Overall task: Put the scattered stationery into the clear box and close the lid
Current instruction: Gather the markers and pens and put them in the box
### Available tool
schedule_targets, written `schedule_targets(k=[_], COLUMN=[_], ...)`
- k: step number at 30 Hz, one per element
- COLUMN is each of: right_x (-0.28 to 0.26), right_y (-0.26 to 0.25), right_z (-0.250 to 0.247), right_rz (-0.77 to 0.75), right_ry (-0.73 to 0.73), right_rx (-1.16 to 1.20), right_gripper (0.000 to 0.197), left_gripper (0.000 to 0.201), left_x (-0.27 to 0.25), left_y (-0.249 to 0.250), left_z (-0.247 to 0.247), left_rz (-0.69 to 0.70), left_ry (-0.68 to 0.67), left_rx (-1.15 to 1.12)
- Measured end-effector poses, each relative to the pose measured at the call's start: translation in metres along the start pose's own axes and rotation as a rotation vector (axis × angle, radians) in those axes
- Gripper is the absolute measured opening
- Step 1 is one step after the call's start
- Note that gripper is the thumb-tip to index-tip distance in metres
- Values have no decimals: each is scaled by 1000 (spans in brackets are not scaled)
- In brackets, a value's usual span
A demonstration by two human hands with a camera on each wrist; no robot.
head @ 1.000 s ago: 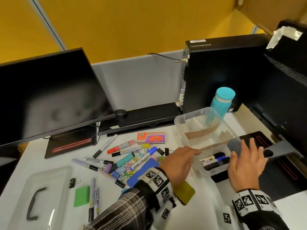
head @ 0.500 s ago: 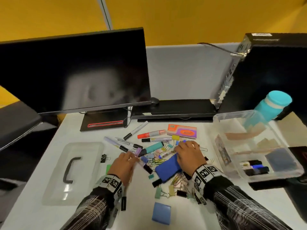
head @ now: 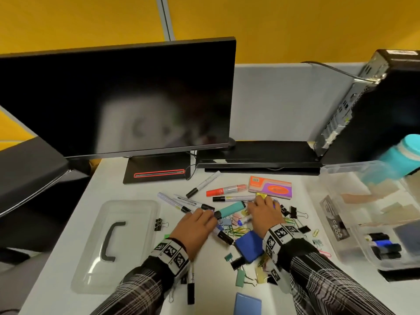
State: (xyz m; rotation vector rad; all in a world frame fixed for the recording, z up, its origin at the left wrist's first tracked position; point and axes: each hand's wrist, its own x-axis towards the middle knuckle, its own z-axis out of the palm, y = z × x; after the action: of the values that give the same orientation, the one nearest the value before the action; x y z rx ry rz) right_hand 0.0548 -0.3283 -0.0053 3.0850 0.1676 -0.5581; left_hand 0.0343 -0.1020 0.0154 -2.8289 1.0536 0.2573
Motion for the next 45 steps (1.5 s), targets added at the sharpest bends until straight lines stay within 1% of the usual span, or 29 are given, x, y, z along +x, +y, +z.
schedule_targets(k=[1, 4, 6, 7, 9, 11, 14, 16, 18, 20, 22, 23, 25, 27, 29, 31, 33, 36, 39, 40, 44, 45], right_x=[0, -4, -5, -4, 3, 15, 34, 44, 50, 54, 53, 51, 41, 25, 4, -18, -39, -70, -101, -111, -147, -153], right_y=[1, 1, -3, -7, -14, -19, -28, -36, -45, -51, -55, -55, -54, -46, -33, -15, 6, 39, 76, 90, 146, 155], right_z=[-1, -5, -9, -12, -20, -26, -31, -32, -31, -31, -35, -39, -51, -62, -71, -72, -70, -65, -67, -66, -60, -59], right_rz=[-10, -59, -120, -137, -120, -66, -19, -10, -14, -48, -101, -120, -104, -37, 31, 121, 219, 372, 525, 591, 859, 914], right_ry=[19, 100, 140, 152, 163, 150, 40, -34, -65, -63, -34, 2, 84, 170, 273, 421, 596, 765, 910, 951, 1034, 1035], right_rx=[6, 29, 75, 131, 205, 206, 176, 210, 212, 147, 103, 113, 200, 376, 583, 813, 993, 1037, 1066, 1060, 953, 939], right_gripper=[43, 46, 45, 42, 36, 34, 35, 41, 41, 35, 33, 32, 29, 26, 21, 17, 22, 19, 15, 17, 32, 34], left_gripper=[65, 55, 54, 53, 50, 46, 39, 35, 36, 35, 35, 35, 38, 41, 39, 37, 38, 37, 30, 29, 25, 24], left_x=[-3, -10, -12, -13, -11, -8, -3, 2, 5, 7, 8, 8, 9, 10, 10, 10, 11, 12, 9, 7, 1, 0], left_y=[-9, -48, -78, -90, -107, -113, -111, -109, -107, -104, -103, -104, -105, -105, -102, -99, -96, -84, -67, -62, -43, -39], left_z=[1, -4, -3, -2, 3, 8, 9, 13, 17, 20, 23, 23, 22, 20, 19, 17, 13, 4, -9, -11, -19, -20], left_rz=[-9, -127, -203, -205, -185, -176, -150, -151, -139, -132, -123, -126, -134, -142, -147, -145, -163, -221, -280, -284, -252, -250], left_ry=[33, 137, 143, 127, 88, 58, -7, -71, -79, -80, -86, -94, -128, -148, -155, -162, -162, -116, 23, 60, 160, 178], left_rx=[0, 8, 51, 77, 98, 91, 52, 23, 0, -13, -10, 0, 20, 21, 22, 27, 27, 0, -66, -96, -225, -248])
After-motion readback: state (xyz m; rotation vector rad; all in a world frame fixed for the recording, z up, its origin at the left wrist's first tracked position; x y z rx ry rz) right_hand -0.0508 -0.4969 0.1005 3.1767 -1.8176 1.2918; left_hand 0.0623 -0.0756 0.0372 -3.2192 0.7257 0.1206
